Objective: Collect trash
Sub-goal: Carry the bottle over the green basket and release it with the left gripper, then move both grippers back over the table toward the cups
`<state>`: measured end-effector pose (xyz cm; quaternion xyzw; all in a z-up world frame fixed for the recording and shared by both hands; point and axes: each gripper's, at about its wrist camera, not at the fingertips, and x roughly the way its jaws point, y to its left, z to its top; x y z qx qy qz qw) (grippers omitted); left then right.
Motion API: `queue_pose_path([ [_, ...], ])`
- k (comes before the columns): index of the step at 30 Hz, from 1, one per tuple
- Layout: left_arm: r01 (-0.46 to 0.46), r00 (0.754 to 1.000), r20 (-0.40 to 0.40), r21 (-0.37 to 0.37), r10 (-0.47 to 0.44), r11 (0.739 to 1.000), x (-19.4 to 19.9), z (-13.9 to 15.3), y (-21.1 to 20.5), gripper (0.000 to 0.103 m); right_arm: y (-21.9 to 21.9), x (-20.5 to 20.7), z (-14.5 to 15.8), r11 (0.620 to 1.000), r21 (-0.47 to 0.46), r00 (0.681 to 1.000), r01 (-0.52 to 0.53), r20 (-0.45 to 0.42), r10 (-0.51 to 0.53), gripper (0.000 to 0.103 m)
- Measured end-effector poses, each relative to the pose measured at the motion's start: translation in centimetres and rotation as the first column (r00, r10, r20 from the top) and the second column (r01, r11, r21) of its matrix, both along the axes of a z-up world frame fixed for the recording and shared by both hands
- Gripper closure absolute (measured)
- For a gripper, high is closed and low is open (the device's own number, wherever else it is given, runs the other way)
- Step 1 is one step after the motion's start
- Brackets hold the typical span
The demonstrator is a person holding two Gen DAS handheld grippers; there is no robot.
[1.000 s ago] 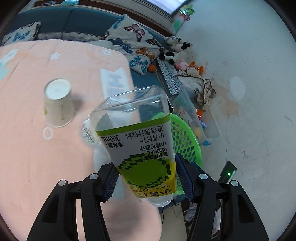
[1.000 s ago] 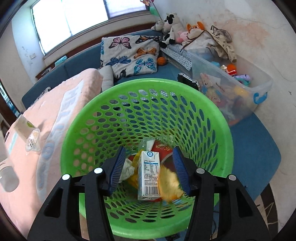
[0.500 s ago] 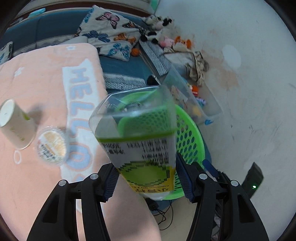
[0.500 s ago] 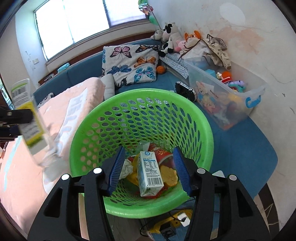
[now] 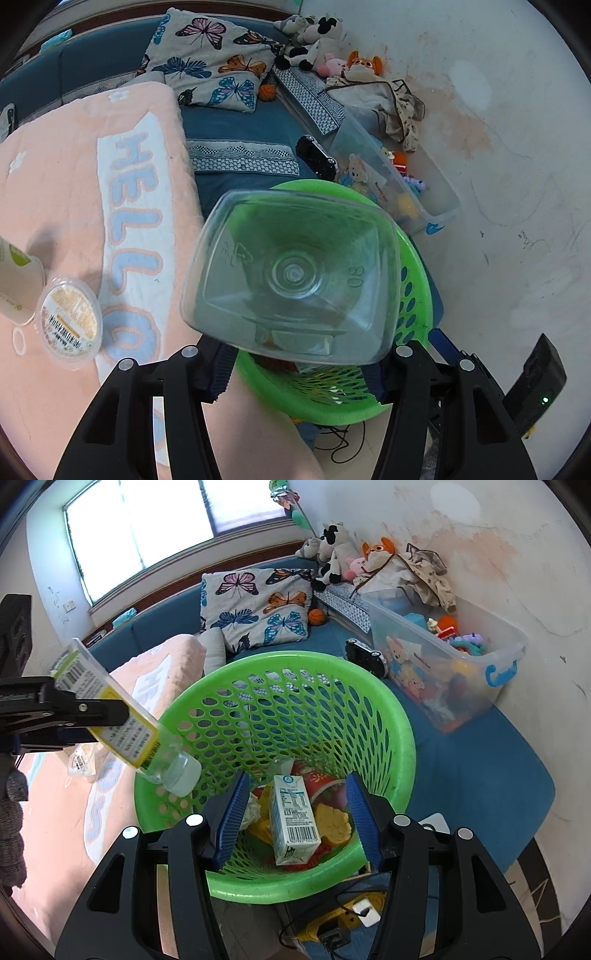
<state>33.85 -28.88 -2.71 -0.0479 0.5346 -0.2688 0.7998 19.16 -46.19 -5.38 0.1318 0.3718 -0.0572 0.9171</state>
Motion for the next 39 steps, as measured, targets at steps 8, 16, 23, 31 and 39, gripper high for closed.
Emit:
queue_pose_path([
  [8, 0.042, 0.999, 0.002, 0.013, -0.042, 0.999, 0.1, -0.5, -1.5, 0.046, -0.2, -0.6, -0.4, 1.0, 0.014, 1.0, 0.002, -0.005, -0.002, 0.048],
  [16, 0.069, 0.996, 0.049, -0.005, -0.069, 0.998, -1.1, 0.8, -1.0, 0.037, 0.2, -1.2, -0.1, 1.0, 0.016, 1.0, -0.006, 0.002, 0.006, 0.048],
  [23, 0.062, 0.988, 0.141, 0.008, -0.063, 0.998, -3.6, 2.6, 2.2, 0.037, 2.3, -1.9, 1.0, 0.999, 0.007, 0.999, -0.044, 0.022, 0.044, 0.046],
  [31, -0.012, 0.979, 0.203, 0.012, 0.009, 1.0, -5.5, 3.4, 8.2, 0.037, 5.4, -2.2, 1.9, 0.995, 0.009, 0.994, -0.104, 0.038, 0.104, 0.044],
  [39, -0.108, 0.972, 0.209, 0.006, 0.104, 0.994, -6.4, 3.1, 14.6, 0.037, 9.4, -1.3, 2.3, 0.982, 0.003, 0.981, -0.187, 0.046, 0.186, 0.041],
])
